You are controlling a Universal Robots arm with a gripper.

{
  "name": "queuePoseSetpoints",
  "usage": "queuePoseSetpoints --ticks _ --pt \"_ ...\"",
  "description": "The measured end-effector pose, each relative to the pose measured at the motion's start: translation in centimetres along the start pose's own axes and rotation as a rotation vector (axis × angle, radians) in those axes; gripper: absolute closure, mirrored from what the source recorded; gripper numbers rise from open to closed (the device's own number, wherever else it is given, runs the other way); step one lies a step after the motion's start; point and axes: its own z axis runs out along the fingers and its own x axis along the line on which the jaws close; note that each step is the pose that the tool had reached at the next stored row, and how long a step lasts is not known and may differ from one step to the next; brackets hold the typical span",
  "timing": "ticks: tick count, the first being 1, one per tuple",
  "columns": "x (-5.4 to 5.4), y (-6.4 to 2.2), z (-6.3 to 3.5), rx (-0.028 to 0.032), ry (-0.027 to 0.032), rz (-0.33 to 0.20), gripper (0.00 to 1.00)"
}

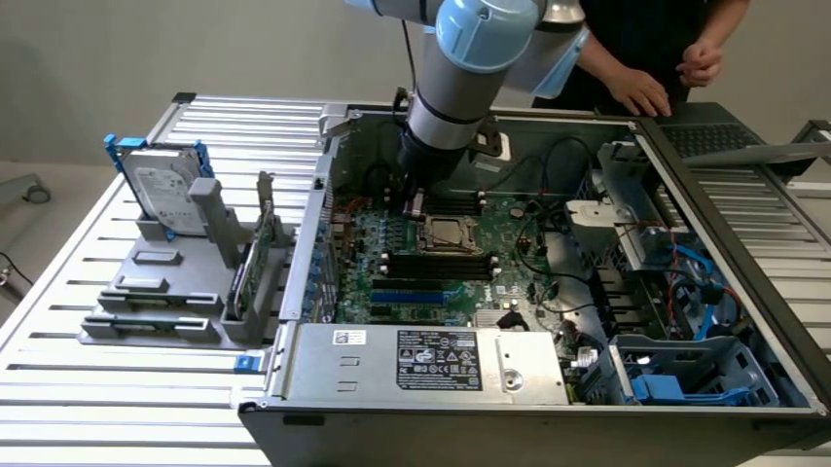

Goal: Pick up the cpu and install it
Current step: 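Close the cpu cover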

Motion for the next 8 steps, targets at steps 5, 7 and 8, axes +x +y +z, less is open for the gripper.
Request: queuePoseSetpoints --ticks 5,7,8 --pt "0.1 -0.87 -0.57 0.0033 0.0103 -0.001 0.89" --pt "0.2 -1.26 -0.76 0.0043 0.0160 -0.002 0.89" --pt "0.2 -1.47 -0.84 0.0049 0.0200 -0.002 0.89"
